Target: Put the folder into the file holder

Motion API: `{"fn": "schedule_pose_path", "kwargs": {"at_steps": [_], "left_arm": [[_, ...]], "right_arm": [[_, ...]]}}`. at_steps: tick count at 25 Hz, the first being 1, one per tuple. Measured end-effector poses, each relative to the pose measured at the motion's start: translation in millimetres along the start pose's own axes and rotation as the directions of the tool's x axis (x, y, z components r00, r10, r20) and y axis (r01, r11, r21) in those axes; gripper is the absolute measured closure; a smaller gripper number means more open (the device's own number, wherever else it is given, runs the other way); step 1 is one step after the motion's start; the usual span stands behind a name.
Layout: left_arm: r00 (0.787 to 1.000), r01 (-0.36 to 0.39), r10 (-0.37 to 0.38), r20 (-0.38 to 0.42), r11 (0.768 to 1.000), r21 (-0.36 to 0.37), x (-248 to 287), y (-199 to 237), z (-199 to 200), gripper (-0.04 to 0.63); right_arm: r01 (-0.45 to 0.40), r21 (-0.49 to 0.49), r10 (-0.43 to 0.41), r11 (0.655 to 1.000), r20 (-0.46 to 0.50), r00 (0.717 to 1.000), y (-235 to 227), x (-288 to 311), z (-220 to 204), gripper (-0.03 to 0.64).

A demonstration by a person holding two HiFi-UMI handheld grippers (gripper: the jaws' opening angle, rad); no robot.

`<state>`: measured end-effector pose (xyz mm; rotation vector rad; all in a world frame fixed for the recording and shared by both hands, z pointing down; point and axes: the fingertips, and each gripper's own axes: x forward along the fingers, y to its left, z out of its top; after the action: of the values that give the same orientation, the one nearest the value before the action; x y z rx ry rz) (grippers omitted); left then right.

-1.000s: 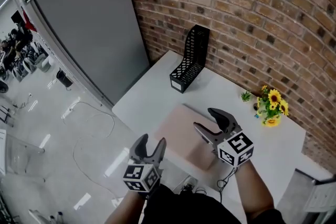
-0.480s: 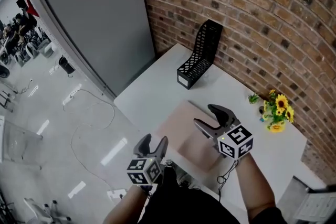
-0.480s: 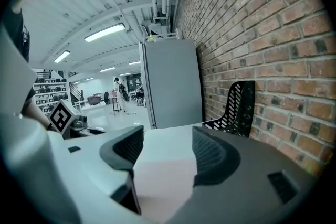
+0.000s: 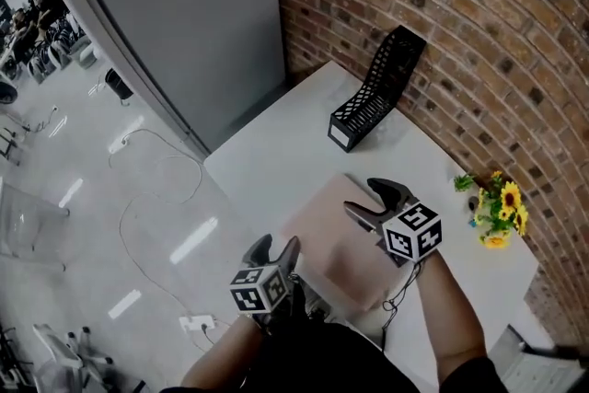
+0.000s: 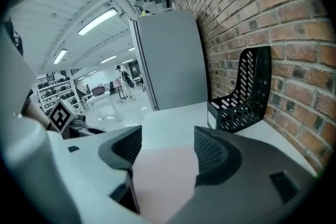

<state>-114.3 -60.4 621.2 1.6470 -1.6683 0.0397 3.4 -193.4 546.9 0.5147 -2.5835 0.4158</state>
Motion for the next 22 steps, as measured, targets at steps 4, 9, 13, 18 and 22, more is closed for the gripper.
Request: {"fn": "schedule_pose_path", "kwargs": {"at_steps": [4, 9, 13, 18, 22], "left_arm": [[0.999, -0.02, 0.017, -0.043, 0.998, -0.064, 12, 9, -15, 0.324], [0.995, -0.05, 0.039, -0.097, 0.992, -0.116, 25, 20, -32, 0.323], [0.991, -0.068, 0.048, -0.128, 0.986, -0.15, 35, 25, -42, 0.321], [0.986, -0.083, 0.053, -0.158, 0.977, -0.194, 45, 30, -50, 0.321], [0.983, -0.089, 0.053, -0.176, 0.974, -0.207, 51, 36, -53, 0.321]], "right_arm": [[-0.03, 0.028, 0.032, 0.999, -0.096, 0.995, -15, 31, -21, 0.288], [-0.038, 0.056, 0.048, 0.998, -0.182, 0.982, -31, 60, -42, 0.272], [-0.041, 0.087, 0.061, 0.995, -0.241, 0.969, -44, 79, -56, 0.258], [-0.052, 0.119, 0.088, 0.991, -0.314, 0.945, -57, 102, -73, 0.241], [-0.079, 0.152, 0.129, 0.985, -0.355, 0.926, -61, 117, -84, 0.227]]}}
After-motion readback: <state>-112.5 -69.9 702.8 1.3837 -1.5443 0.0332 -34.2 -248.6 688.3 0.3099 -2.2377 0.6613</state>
